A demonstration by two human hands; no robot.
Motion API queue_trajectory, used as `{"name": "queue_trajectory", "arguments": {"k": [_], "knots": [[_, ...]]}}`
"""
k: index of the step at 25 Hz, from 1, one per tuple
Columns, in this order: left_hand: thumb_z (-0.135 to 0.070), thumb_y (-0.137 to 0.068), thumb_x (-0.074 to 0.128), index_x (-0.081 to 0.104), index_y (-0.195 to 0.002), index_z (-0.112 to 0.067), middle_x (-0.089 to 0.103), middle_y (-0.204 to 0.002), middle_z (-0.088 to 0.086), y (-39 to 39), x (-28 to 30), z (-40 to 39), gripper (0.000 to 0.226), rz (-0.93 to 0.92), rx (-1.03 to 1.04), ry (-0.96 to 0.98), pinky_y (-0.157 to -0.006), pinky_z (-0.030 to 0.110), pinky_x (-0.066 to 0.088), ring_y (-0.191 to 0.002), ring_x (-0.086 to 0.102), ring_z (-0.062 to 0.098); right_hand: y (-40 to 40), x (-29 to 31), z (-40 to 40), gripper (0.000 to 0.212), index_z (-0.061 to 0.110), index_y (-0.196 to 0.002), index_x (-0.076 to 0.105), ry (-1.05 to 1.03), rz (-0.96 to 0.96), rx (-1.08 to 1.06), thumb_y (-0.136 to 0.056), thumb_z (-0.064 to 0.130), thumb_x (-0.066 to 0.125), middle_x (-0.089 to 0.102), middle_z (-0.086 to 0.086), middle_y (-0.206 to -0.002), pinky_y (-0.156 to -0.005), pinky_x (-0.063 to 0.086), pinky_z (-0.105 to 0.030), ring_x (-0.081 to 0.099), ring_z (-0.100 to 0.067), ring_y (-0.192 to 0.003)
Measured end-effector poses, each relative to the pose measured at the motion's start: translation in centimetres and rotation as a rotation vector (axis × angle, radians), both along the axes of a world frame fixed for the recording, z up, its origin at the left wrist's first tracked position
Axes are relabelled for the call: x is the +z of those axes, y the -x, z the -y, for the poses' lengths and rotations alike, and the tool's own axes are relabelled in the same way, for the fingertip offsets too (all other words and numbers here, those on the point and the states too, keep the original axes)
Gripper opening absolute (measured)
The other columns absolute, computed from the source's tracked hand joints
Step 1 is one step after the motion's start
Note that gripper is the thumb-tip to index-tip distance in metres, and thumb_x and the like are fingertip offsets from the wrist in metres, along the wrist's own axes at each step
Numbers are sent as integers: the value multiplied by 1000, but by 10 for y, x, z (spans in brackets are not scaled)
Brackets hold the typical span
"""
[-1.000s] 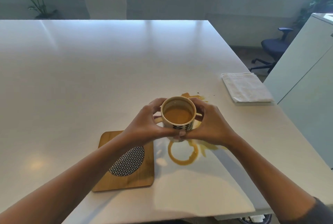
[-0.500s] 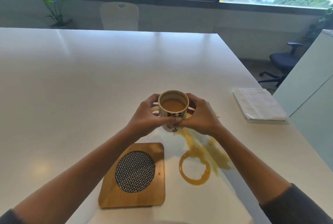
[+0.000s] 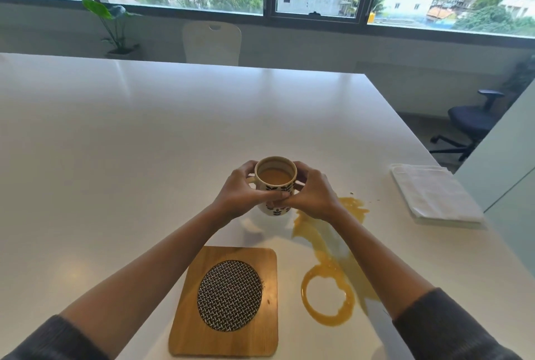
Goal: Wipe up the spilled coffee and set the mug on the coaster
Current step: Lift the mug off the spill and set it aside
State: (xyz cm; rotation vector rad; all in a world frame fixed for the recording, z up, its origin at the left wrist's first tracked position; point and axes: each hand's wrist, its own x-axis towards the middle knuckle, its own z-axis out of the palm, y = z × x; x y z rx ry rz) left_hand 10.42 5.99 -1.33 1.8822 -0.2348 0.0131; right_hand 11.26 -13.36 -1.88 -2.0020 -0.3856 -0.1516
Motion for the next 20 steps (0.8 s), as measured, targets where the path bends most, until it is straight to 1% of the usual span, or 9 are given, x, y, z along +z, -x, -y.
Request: {"name": "queue_trajectory", "arguments": {"k": [2, 4, 9, 12, 16, 20], "knots": [[-38, -59, 97, 66, -114, -25, 72, -108, -7, -1, -1, -2, 65, -15, 13, 15, -82, 23, 52, -104, 66, 5, -3, -2, -3, 71, 13, -118, 67, 3, -8, 1, -53, 17, 95, 76, 3, -103, -86, 60, -36, 72, -9, -98], [-38, -58, 97, 66, -114, -25, 72, -108, -7, -3, -2, -3, 65, -19, 25, 9, -80, 19, 52, -101, 66, 1, -7, -2, -4, 72, 11, -120, 66, 7, -16, 5, -54, 15, 95, 75, 0, -104, -87, 60, -39, 72, -11, -99], [-39, -58, 97, 66, -116, -24, 72, -110, -7, -4, -6, -7, 67, -24, 38, -10, -82, 21, 51, -105, 65, 4, -8, -4, -7, 72, 13, -120, 66, 25, -11, 21, -54, 17, 95, 75, 2, -104, -85, 60, -40, 71, -10, -98], [-41, -58, 97, 65, -118, -22, 71, -111, -7, -3, -7, -7, 70, -13, 50, -26, -88, 27, 53, -109, 63, 7, -7, -7, -7, 73, 14, -120, 66, 24, -16, 27, -54, 22, 95, 75, 2, -104, -86, 60, -39, 71, -10, -98], [-44, -57, 96, 65, -117, -24, 71, -112, -7, -3, -7, -7, 71, -20, 47, -41, -86, 26, 53, -109, 64, 6, -7, -8, -6, 75, 14, -120, 64, 17, -30, 44, -53, 26, 95, 74, 2, -104, -85, 60, -40, 71, -11, -99], [-45, -57, 96, 66, -117, -25, 71, -111, -9, 0, -6, -5, 69, -27, 54, -51, -87, 28, 53, -111, 63, 8, -7, -11, -3, 77, 16, -124, 60, 12, -80, 62, -56, 23, 94, 72, 1, -109, -91, 58, -44, 68, -13, -106]]}}
